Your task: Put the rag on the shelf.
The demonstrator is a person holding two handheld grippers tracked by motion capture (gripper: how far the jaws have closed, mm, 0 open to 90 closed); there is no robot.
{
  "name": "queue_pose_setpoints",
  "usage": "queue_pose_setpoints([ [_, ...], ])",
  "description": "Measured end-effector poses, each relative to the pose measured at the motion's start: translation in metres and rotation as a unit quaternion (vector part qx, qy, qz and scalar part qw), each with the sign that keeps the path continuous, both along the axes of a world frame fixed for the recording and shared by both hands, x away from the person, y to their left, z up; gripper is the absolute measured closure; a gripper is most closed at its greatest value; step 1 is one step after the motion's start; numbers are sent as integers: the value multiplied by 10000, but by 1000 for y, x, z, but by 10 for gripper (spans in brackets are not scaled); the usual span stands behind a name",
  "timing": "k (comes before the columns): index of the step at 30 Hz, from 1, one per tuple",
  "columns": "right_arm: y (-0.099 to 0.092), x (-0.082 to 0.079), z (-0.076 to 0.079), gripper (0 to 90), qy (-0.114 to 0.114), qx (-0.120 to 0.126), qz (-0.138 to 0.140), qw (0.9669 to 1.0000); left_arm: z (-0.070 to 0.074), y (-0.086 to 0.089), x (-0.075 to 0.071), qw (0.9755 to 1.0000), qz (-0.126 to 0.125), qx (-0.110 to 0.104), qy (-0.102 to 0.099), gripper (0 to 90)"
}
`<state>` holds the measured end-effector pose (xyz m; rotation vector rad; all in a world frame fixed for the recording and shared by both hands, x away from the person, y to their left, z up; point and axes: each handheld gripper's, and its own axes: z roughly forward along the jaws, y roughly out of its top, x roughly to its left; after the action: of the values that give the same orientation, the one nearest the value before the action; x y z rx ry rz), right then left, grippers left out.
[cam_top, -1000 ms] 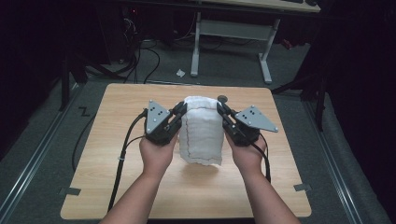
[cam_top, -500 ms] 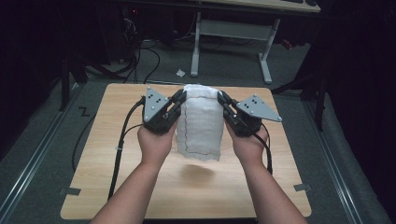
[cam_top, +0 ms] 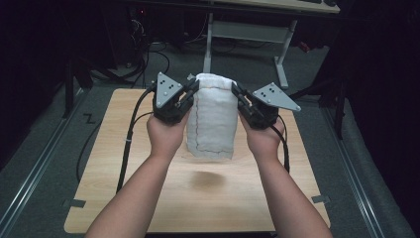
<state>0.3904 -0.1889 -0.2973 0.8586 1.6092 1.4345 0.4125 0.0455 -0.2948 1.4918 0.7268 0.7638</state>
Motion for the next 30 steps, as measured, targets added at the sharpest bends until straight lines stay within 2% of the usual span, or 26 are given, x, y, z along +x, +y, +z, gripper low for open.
queue_pose_setpoints([
  [2, 0, 5, 2, 861, 0, 17, -11, 10000, 2, 0, 6, 10000, 12, 67, 16, 843],
  [6, 0, 16, 5, 861, -4, 32, -51, 10000, 3, 2, 20, 9999, -40, -106, 130, 843],
  [12, -2, 38, 8, 861, 93, 130, -57, 9999, 5, 0, 35, 9998, 70, 136, 122, 843],
  [14, -2, 50, 8, 862, 192, 207, -27, 9996, 6, 1, 40, 9998, 102, 116, 100, 843],
  [21, 0, 72, 5, 861, 335, 259, -39, 9991, 9, 1, 61, 9996, 200, 178, 127, 843],
  [29, -4, 95, 1, 861, 502, 206, -147, 9984, 4, -4, 84, 9990, 221, 157, 344, 841],
  [30, -2, 100, -1, 860, 542, 107, -179, 9983, 2, -4, 88, 9988, 240, 172, 385, 840],
])
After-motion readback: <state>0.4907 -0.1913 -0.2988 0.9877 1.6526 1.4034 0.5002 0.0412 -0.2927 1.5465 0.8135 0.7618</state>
